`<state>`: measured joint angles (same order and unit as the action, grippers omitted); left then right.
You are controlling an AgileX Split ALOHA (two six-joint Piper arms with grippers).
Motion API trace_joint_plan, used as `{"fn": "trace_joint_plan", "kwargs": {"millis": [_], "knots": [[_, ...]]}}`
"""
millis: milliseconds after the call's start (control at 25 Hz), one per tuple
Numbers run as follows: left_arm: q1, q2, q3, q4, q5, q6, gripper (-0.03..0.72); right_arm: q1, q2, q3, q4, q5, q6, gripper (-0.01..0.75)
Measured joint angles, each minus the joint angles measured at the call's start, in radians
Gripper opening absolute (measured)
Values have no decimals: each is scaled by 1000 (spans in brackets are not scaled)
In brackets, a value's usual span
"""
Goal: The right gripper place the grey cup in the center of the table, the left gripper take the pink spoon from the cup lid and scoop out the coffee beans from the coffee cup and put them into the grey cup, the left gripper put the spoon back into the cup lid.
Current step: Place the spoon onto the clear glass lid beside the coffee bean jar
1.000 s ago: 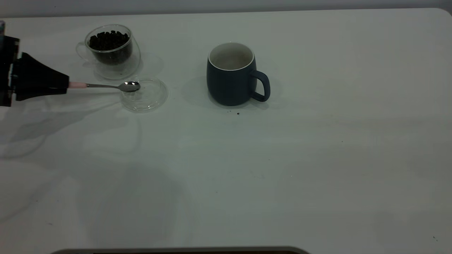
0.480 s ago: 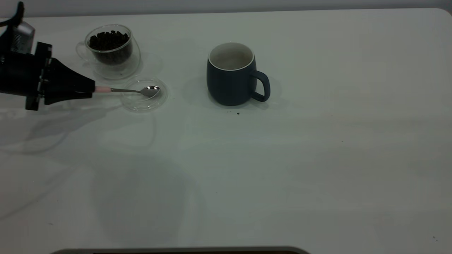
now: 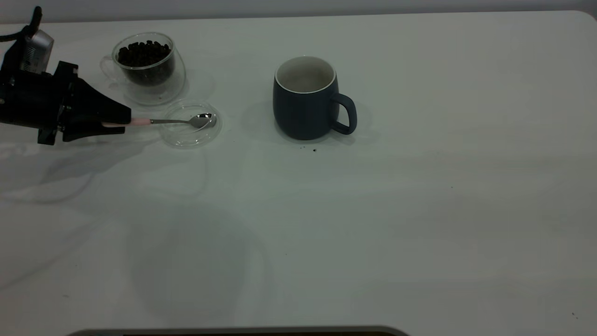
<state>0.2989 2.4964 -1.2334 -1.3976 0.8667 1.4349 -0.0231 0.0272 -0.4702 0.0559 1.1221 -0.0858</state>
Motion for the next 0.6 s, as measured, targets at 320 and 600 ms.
{"fn": "trace_joint_plan", "kwargs": {"millis": [320,600], "knots": [[0,0,0,0,-7,31,613,0,0,0,0,0,0,591],[20,-28,0,57,20,64,676,0,0,0,0,0,0,591]]}}
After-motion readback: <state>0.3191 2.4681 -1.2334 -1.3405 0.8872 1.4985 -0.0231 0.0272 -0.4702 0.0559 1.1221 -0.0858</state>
